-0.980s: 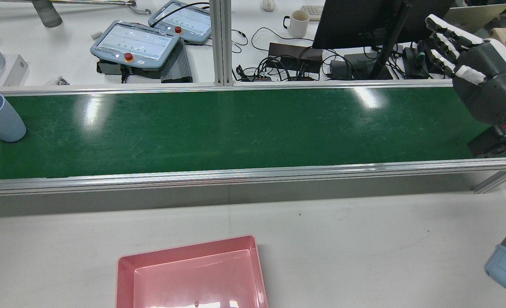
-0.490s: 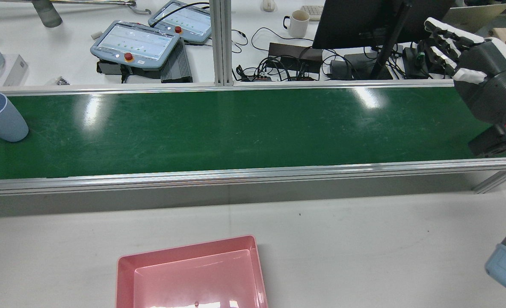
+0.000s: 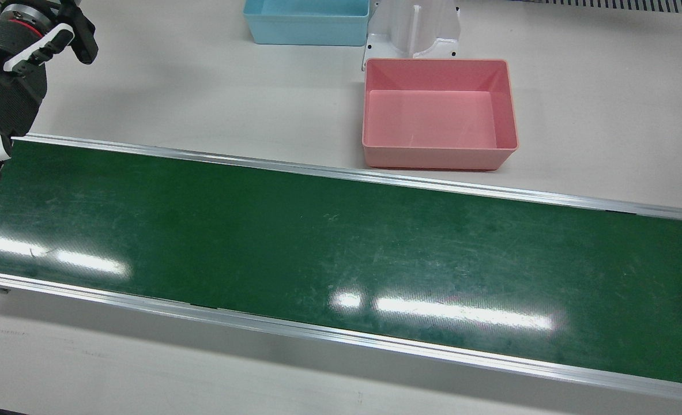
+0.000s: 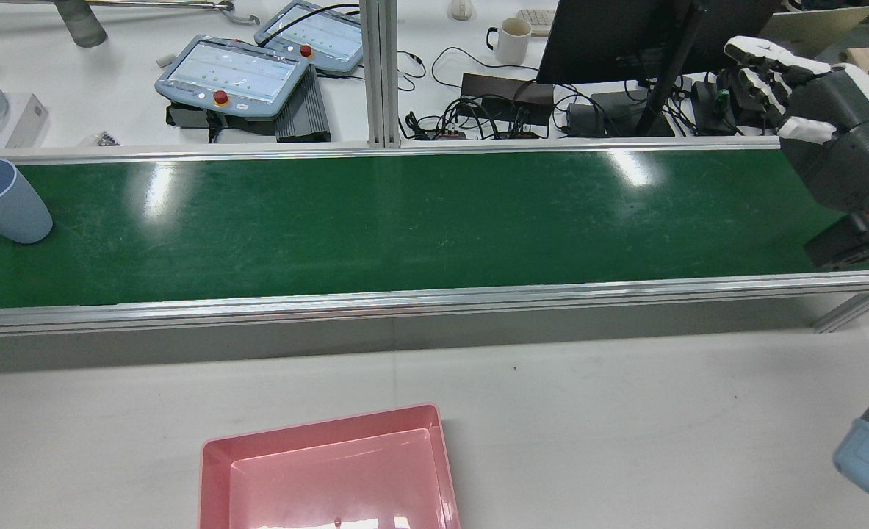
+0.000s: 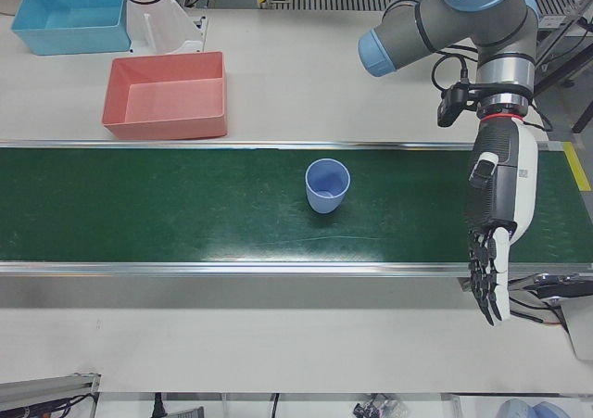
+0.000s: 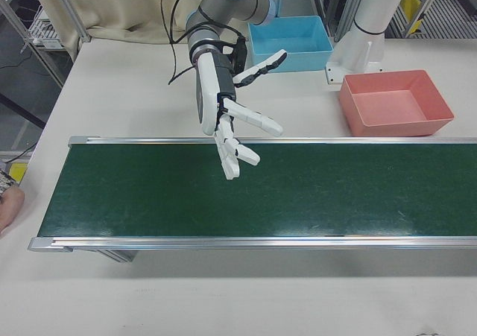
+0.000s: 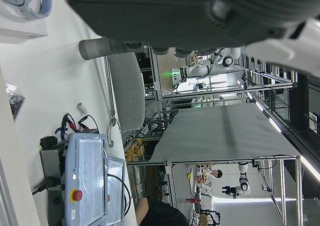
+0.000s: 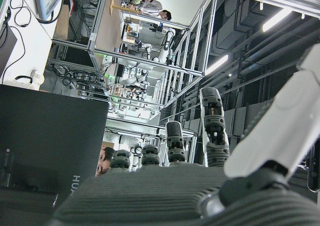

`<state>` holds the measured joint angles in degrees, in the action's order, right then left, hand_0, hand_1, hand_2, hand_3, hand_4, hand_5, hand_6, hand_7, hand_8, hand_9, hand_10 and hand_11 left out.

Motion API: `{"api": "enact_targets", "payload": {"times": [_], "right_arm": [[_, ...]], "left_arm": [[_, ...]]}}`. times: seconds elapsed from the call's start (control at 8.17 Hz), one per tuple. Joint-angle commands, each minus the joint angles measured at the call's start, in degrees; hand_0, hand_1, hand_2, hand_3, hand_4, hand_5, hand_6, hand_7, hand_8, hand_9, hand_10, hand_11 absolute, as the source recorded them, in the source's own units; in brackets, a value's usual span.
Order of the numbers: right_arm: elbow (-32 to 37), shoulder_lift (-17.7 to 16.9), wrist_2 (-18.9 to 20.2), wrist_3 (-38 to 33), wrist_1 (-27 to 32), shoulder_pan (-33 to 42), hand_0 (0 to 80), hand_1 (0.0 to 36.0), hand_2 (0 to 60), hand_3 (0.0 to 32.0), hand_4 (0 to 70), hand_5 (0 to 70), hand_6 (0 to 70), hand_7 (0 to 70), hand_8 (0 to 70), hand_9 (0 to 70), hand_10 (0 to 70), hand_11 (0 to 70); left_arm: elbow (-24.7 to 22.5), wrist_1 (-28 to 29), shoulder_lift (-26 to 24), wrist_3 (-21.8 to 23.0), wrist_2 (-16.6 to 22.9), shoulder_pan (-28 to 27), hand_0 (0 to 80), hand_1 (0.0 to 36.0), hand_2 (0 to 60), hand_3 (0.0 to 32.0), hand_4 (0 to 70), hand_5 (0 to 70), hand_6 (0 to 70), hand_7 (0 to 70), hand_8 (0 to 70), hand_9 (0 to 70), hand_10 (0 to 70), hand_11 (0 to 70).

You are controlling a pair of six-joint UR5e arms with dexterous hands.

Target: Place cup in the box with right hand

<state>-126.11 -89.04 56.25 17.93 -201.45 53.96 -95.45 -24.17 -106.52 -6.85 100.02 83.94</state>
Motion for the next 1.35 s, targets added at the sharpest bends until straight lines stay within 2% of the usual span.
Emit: {"api": "enact_targets", "payload": {"times": [0.0,0.24,0.37,0.49,0.73,1.22], "right_arm": [[0.0,0.0,0.0,0.1,0.1,0.0,43.0,0.0,0.0,6.6,24.5,1.1,4.5,27.2,2.7,8.3,4.4,6.6],[0.0,0.0,0.1,0.1,0.1,0.0,43.9,0.0,0.0,8.4,24.4,1.4,4.5,27.8,2.6,8.1,5.1,7.6],[0.0,0.0,0.1,0.1,0.1,0.1,45.6,0.0,0.0,20.8,21.3,1.9,3.1,26.6,1.5,6.2,5.4,8.3],[0.0,0.0,0.1,0.0,0.1,0.0,43.8,0.0,0.0,32.0,15.7,1.5,0.0,19.1,0.0,2.4,3.4,5.2],[0.0,0.0,0.1,0.1,0.1,0.0,39.9,0.0,0.0,32.0,12.3,0.6,0.0,9.9,0.0,0.5,1.7,2.5],[0.0,0.0,0.1,0.1,0.1,0.0,38.3,0.0,0.0,32.0,14.1,0.3,0.0,12.0,0.0,1.0,2.2,3.2]], "left_arm": [[0.0,0.0,0.0,0.0,0.0,0.0,0.0,0.0,0.0,0.0,0.0,0.0,0.0,0.0,0.0,0.0,0.0,0.0],[0.0,0.0,0.0,0.0,0.0,0.0,0.0,0.0,0.0,0.0,0.0,0.0,0.0,0.0,0.0,0.0,0.0,0.0],[0.0,0.0,0.0,0.1,0.0,0.0,0.0,0.0,0.0,0.0,0.0,0.0,0.0,0.0,0.0,0.0,0.0,0.0],[0.0,0.0,0.0,0.1,0.0,0.0,0.0,0.0,0.0,0.0,0.0,0.0,0.0,0.0,0.0,0.0,0.0,0.0],[0.0,0.0,0.0,0.0,0.0,0.0,0.0,0.0,0.0,0.0,0.0,0.0,0.0,0.0,0.0,0.0,0.0,0.0],[0.0,0.0,0.0,0.0,0.0,0.0,0.0,0.0,0.0,0.0,0.0,0.0,0.0,0.0,0.0,0.0,0.0,0.0]]}}
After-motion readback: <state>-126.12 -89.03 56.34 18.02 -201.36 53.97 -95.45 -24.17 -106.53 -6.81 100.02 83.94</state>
